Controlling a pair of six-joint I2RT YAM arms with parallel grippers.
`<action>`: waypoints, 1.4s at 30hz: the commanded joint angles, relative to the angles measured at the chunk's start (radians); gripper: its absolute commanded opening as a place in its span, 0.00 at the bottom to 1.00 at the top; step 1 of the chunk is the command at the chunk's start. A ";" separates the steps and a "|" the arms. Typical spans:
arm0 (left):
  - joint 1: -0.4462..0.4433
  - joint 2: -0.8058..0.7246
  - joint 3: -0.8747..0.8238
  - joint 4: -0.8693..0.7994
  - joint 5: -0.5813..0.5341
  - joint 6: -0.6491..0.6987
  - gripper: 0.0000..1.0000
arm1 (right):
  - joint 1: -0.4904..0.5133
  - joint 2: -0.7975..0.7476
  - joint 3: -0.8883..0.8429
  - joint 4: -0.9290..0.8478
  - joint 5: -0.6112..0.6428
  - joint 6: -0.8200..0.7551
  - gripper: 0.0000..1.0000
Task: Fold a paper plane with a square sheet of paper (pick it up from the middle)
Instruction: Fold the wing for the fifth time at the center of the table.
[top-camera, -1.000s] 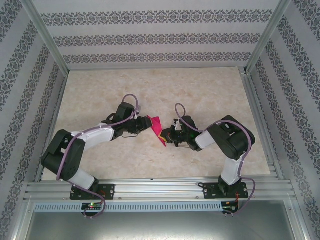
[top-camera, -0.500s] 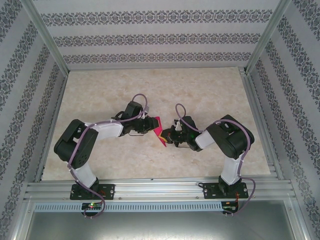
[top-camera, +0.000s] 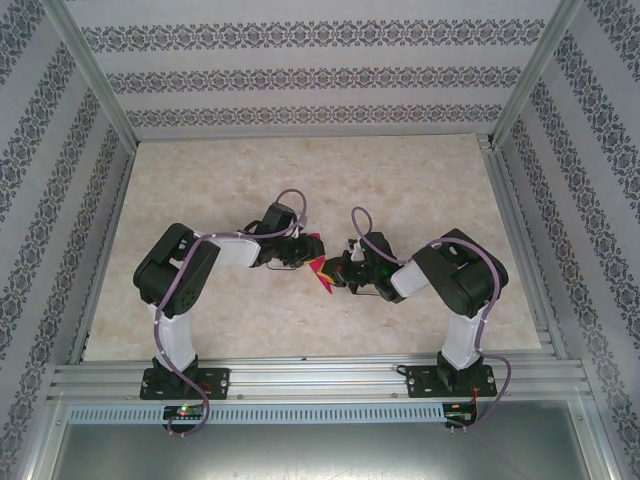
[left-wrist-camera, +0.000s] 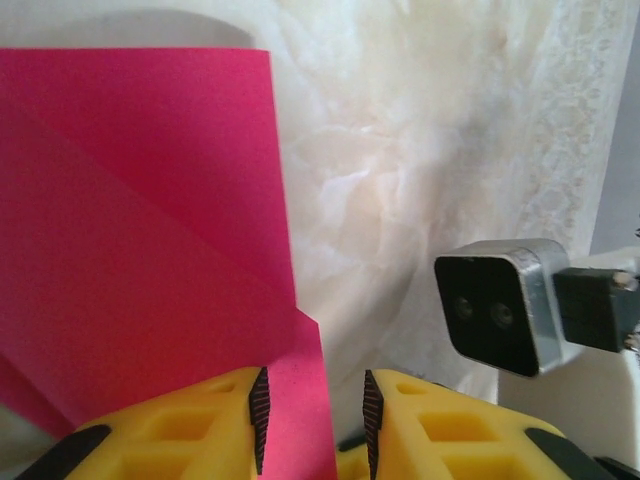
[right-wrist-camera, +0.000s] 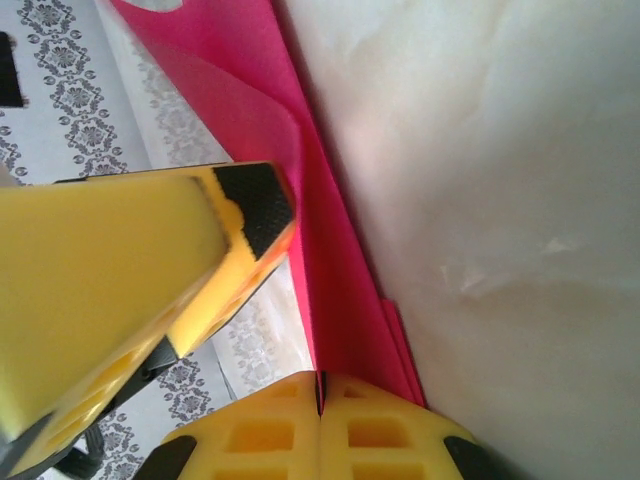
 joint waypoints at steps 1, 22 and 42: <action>-0.011 0.031 0.025 0.001 -0.026 0.031 0.34 | -0.013 0.007 -0.015 -0.043 0.018 -0.012 0.04; -0.011 0.048 0.035 -0.059 -0.018 0.066 0.32 | 0.023 -0.199 0.142 -0.622 0.060 -0.299 0.20; -0.011 0.051 0.039 -0.060 -0.001 0.064 0.32 | 0.052 -0.161 0.153 -0.743 0.130 -0.363 0.16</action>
